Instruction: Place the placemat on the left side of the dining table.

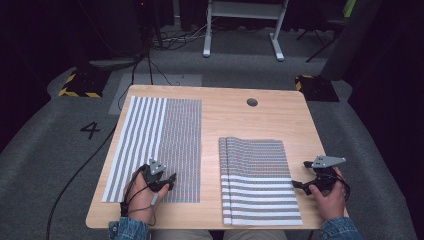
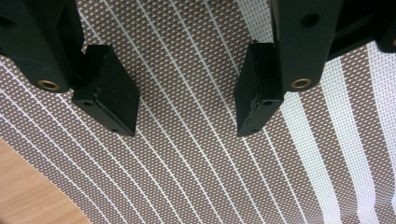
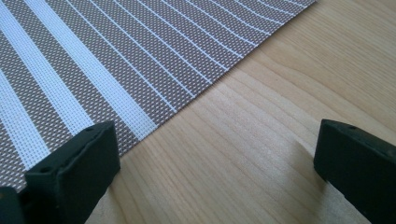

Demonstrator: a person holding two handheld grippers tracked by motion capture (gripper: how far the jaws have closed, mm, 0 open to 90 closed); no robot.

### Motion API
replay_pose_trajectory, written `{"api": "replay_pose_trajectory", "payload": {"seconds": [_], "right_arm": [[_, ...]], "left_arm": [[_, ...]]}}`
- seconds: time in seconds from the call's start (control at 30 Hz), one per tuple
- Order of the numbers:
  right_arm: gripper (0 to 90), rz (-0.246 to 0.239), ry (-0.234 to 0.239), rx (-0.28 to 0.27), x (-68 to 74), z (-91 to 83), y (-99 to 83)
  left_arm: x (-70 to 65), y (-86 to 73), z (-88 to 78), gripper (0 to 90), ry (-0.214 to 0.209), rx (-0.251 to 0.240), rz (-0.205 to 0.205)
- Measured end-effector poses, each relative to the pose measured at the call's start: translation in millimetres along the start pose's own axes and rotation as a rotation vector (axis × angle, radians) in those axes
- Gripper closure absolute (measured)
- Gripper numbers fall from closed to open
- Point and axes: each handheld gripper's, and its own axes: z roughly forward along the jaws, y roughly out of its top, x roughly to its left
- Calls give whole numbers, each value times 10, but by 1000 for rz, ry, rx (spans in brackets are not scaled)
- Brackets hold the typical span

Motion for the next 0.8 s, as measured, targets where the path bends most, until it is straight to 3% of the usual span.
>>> {"api": "replay_pose_trajectory", "payload": {"seconds": [0.33,0.43,0.5,0.57,0.67,0.8], "right_arm": [[5,0,0,0,0,0,0],[5,1,0,0,0,0,0],[5,1,0,0,0,0,0],[5,0,0,0,0,0,0],[5,0,0,0,-1,0,0],[5,1,0,0,0,0,0]], "left_arm": [[122,46,46,403,-4,-6,-1],[138,46,46,401,-23,-6,-6],[144,46,38,376,-11,-3,-8],[144,54,-24,334,13,-6,-8],[118,95,-171,328,-16,-45,-44],[34,122,-337,324,-19,-62,-38]]}}
